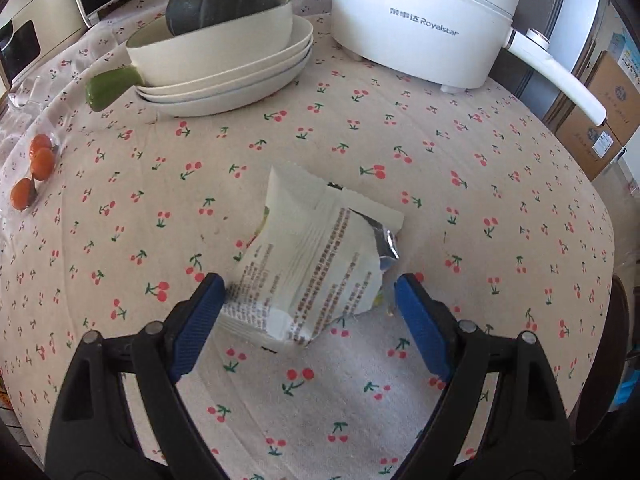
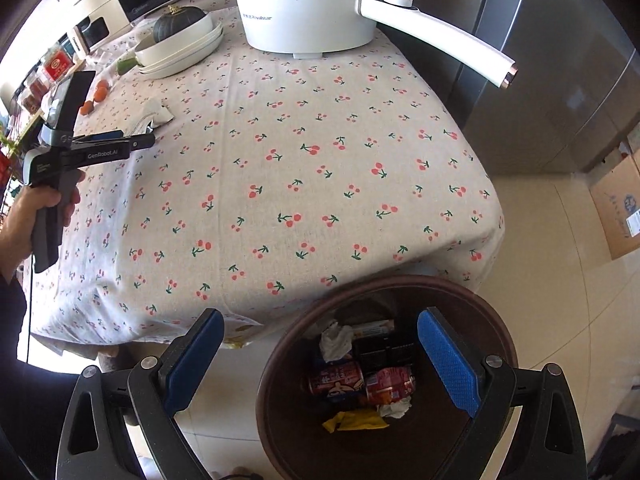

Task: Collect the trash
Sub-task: 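Move the left tool to the white snack wrapper and grasp it, then carry the white wrapper over the brown bin and open the left tool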

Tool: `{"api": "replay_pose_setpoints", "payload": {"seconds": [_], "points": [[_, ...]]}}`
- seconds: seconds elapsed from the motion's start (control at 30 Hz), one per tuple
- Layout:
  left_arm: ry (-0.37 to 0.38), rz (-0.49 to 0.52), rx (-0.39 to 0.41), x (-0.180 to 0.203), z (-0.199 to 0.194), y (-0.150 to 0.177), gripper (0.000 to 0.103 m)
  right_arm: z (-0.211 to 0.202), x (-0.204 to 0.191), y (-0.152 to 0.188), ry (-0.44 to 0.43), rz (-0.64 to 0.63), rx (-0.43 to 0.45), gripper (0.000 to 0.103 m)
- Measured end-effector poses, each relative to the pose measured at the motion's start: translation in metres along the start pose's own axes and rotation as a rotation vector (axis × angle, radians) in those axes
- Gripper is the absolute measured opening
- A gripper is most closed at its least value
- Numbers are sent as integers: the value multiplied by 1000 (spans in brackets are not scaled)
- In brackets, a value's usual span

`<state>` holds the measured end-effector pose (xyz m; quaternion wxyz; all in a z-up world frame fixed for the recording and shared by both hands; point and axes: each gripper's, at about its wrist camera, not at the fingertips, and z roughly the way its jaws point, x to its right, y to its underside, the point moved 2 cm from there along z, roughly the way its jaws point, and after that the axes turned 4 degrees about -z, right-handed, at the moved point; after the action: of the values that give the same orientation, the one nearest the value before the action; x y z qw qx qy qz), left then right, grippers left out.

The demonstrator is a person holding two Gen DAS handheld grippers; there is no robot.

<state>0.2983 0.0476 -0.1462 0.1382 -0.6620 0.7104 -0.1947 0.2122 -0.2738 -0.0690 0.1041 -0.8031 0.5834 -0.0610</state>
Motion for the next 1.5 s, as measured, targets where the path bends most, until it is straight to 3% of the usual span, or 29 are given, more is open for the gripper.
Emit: {"api": "replay_pose_setpoints", "payload": {"seconds": [0.13, 0.23, 0.4, 0.6, 0.87, 1.33, 1.43, 1.5], "points": [[63, -34, 4, 1, 3, -3, 75, 0, 4, 0, -1, 13, -2, 99], [80, -23, 10, 9, -1, -2, 55, -2, 6, 3, -3, 19, 1, 99], [52, 44, 0, 34, -13, 11, 50, -11, 7, 9, -4, 21, 20, 99], [91, 89, 7, 77, -46, 33, 50, -25, 16, 21, -2, 43, 53, 99], [212, 228, 25, 162, -90, 77, 50, -34, 47, 60, 33, 111, 60, 99], [409, 379, -40, 273, -108, 161, 51, -67, 105, 128, 123, 281, 123, 99], [455, 446, -21, 287, -113, 173, 57, -70, 112, 136, 128, 305, 125, 99], [456, 463, -13, 292, -115, 176, 74, -71, 113, 140, 129, 312, 129, 99]]}}
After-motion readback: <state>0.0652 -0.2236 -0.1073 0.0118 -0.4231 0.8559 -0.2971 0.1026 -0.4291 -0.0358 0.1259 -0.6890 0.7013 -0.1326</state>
